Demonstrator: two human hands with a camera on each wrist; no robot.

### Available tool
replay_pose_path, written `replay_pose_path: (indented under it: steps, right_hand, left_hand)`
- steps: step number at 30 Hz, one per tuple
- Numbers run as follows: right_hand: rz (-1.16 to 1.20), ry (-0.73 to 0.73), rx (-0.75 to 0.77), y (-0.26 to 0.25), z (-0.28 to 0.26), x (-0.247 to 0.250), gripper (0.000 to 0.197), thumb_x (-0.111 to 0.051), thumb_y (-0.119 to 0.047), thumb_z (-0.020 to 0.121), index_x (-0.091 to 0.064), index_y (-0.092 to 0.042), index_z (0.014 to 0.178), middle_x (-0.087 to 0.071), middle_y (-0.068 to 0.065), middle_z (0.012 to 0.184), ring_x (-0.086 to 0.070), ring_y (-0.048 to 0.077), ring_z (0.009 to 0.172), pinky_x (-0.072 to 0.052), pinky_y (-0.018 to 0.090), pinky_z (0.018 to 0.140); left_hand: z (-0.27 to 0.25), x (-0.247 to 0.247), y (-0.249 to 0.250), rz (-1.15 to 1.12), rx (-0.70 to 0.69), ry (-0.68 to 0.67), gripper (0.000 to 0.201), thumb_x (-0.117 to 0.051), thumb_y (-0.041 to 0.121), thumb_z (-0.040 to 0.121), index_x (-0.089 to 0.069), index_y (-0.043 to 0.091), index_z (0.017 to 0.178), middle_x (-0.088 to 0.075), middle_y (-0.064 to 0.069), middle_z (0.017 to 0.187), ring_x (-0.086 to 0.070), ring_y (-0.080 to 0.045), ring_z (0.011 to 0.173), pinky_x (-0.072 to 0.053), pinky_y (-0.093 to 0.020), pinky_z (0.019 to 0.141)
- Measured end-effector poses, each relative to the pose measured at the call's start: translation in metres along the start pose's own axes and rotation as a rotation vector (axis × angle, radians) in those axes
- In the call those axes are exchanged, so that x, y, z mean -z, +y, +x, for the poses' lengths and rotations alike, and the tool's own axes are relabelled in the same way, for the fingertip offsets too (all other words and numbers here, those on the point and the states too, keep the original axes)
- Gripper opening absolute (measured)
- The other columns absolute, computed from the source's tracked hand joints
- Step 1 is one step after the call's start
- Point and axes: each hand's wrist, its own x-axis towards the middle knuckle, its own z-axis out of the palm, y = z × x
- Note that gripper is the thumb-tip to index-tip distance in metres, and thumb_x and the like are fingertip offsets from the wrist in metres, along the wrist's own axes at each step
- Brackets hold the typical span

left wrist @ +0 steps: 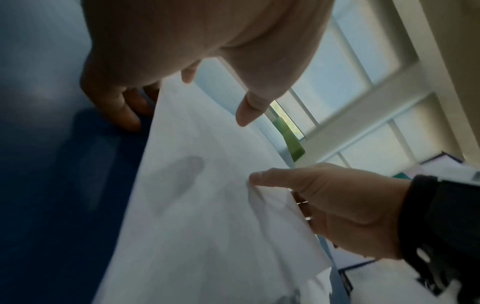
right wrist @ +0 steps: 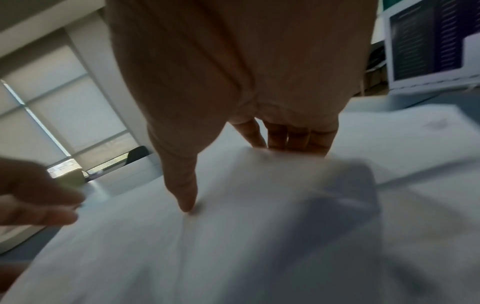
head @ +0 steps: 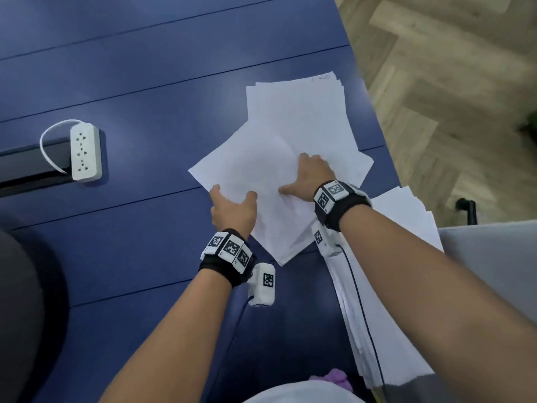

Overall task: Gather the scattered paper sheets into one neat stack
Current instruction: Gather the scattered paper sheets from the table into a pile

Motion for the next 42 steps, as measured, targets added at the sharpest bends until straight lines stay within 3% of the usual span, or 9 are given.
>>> replay_pose_path:
  steps: [6, 12, 16, 20, 23, 26, 33, 39, 42]
  right_hand:
    - [-0.060, -0.030, 0.069, -0.047, -0.022, -0.040, 0.085, -0.075, -0.058, 0.075, -0.035, -0.017, 0.138, -0.037, 0.015, 0.137, -0.039, 0.039, 0.125, -0.044, 0.048, 0.094]
    - [-0.150, 0.013, 0.083, -0.041, -0.039, -0.050, 0.089, -0.062, -0.078, 0.068, -0.040, -0.025, 0.136, -0.028, 0.011, 0.139, -0.030, 0.039, 0.126, -0.043, 0.049, 0.095]
    - [0.051, 0.005, 0.116, -0.029, -0.039, -0.031, 0.084, -0.069, -0.064, 0.077, -0.040, -0.019, 0.142, -0.040, 0.010, 0.138, -0.035, 0.035, 0.131, -0.042, 0.043, 0.100]
    - [0.177, 0.065, 0.050, -0.011, -0.031, -0.013, 0.077, -0.067, -0.063, 0.083, -0.042, -0.019, 0.141, -0.044, 0.013, 0.137, -0.037, 0.035, 0.132, -0.040, 0.045, 0.103]
    - [0.098, 0.189, -0.070, 0.004, -0.020, -0.001, 0.076, -0.063, -0.064, 0.085, -0.042, -0.017, 0.141, -0.039, 0.016, 0.142, -0.032, 0.038, 0.134, -0.041, 0.048, 0.104]
    - [0.046, 0.205, -0.169, 0.015, -0.006, 0.011, 0.078, -0.064, -0.063, 0.084, -0.039, -0.019, 0.143, -0.031, 0.017, 0.149, -0.027, 0.039, 0.139, -0.039, 0.050, 0.104]
    - [0.104, 0.188, -0.144, 0.023, 0.024, 0.020, 0.076, -0.064, -0.060, 0.085, -0.038, -0.019, 0.143, -0.037, 0.017, 0.144, -0.029, 0.038, 0.137, -0.039, 0.049, 0.104]
    - [0.270, 0.238, -0.062, 0.034, 0.038, 0.019, 0.069, -0.066, -0.053, 0.087, -0.043, -0.017, 0.141, -0.042, 0.013, 0.141, -0.035, 0.033, 0.134, -0.039, 0.047, 0.107]
    - [0.334, 0.228, -0.040, 0.031, 0.042, 0.012, 0.058, -0.069, -0.051, 0.082, -0.051, -0.017, 0.124, -0.056, 0.008, 0.114, -0.051, 0.032, 0.114, -0.048, 0.050, 0.098]
  left_hand:
    - [0.005, 0.018, -0.010, -0.149, 0.082, 0.021, 0.089, -0.071, 0.034, 0.082, -0.018, 0.032, 0.154, -0.044, -0.013, 0.141, -0.050, -0.025, 0.100, -0.039, -0.030, 0.080]
    - [0.004, 0.028, -0.011, -0.292, 0.099, 0.009, 0.093, -0.070, 0.020, 0.085, -0.009, 0.032, 0.155, -0.054, 0.004, 0.103, -0.056, -0.023, 0.091, -0.042, -0.027, 0.083]
    - [0.000, 0.023, -0.017, -0.357, 0.056, -0.014, 0.103, -0.068, 0.005, 0.082, -0.004, 0.038, 0.155, -0.054, 0.011, 0.099, -0.057, -0.010, 0.081, -0.049, -0.028, 0.087]
    - [0.006, 0.026, -0.031, -0.378, 0.105, -0.017, 0.113, -0.075, 0.003, 0.077, -0.002, 0.035, 0.157, -0.059, 0.011, 0.097, -0.062, -0.015, 0.087, -0.050, -0.030, 0.091]
    - [0.009, 0.043, -0.039, -0.244, 0.064, 0.028, 0.071, -0.075, 0.005, 0.075, -0.042, 0.021, 0.136, -0.064, 0.004, 0.101, -0.066, -0.025, 0.098, -0.054, -0.033, 0.087]
    - [0.009, 0.060, -0.040, 0.044, -0.071, 0.095, 0.046, -0.069, 0.011, 0.082, -0.048, 0.015, 0.123, -0.060, -0.003, 0.107, -0.061, -0.030, 0.100, -0.046, -0.029, 0.079]
    - [0.040, 0.053, 0.000, 0.317, -0.369, 0.049, 0.037, -0.062, 0.028, 0.092, -0.060, 0.018, 0.127, -0.050, -0.008, 0.135, -0.044, -0.034, 0.125, -0.039, -0.046, 0.107]
    - [0.056, 0.026, 0.011, 0.331, -0.418, -0.038, 0.051, -0.064, 0.049, 0.082, -0.052, 0.035, 0.129, -0.062, 0.008, 0.125, -0.050, -0.028, 0.125, -0.040, -0.054, 0.105]
    - [0.052, 0.017, 0.012, 0.338, -0.410, -0.042, 0.067, -0.068, 0.042, 0.086, -0.036, 0.034, 0.144, -0.056, 0.003, 0.134, -0.038, -0.029, 0.132, -0.031, -0.051, 0.106]
